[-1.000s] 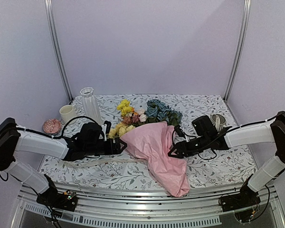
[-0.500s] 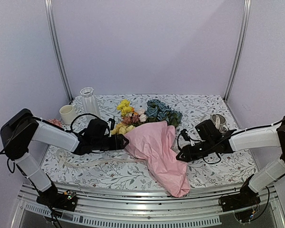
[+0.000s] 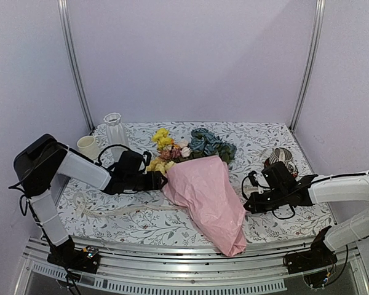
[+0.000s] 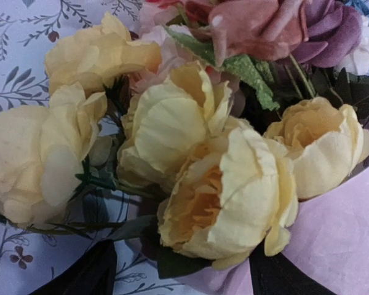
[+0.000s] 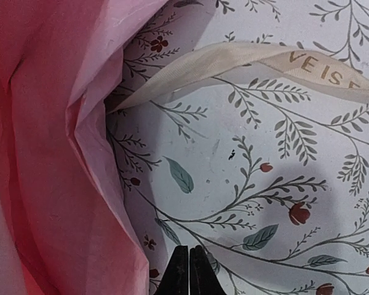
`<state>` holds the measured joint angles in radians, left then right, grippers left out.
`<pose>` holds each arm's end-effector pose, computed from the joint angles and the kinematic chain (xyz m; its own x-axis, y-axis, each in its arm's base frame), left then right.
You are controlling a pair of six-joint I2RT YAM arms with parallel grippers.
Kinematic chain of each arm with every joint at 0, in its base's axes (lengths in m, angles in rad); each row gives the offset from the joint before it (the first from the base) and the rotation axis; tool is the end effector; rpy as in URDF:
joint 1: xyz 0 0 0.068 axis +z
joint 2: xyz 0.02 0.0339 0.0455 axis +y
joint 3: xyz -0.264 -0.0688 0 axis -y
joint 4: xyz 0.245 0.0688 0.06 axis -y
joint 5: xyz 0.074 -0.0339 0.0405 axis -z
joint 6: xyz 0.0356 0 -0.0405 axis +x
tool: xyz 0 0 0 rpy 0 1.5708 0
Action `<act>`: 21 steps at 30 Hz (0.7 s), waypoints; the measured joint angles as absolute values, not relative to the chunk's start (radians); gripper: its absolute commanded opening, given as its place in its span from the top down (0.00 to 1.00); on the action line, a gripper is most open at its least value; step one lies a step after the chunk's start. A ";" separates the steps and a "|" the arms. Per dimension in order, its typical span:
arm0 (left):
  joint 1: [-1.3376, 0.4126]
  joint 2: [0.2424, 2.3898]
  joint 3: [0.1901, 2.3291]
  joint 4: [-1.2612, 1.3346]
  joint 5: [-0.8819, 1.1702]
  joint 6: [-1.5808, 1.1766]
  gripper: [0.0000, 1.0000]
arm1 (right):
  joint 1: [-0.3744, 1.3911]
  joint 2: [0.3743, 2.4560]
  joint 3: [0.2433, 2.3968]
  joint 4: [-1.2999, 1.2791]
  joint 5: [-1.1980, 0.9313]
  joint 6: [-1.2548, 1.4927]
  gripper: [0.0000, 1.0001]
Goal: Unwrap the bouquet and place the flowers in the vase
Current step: Unfold the folded wrapping paper from the folded wrapping paper.
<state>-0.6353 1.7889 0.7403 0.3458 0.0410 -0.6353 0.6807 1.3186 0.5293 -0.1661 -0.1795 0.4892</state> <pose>0.2687 -0.1999 0.1180 -0.7855 -0.1575 -0.5984 0.1888 0.8600 -0.4741 0.1765 0.1511 0.1485 -0.8888 -0.1248 -0.4411 -0.3191 0.8592 0.4000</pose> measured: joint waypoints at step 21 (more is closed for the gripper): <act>-0.626 1.928 0.904 0.369 0.059 -0.564 0.14 | 0.681 1.205 0.565 -0.176 -0.232 0.440 0.76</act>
<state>-0.6262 1.9278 0.9043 0.3687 0.0586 -0.5644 0.6807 1.2053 0.5652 -0.1757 -0.2321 0.4397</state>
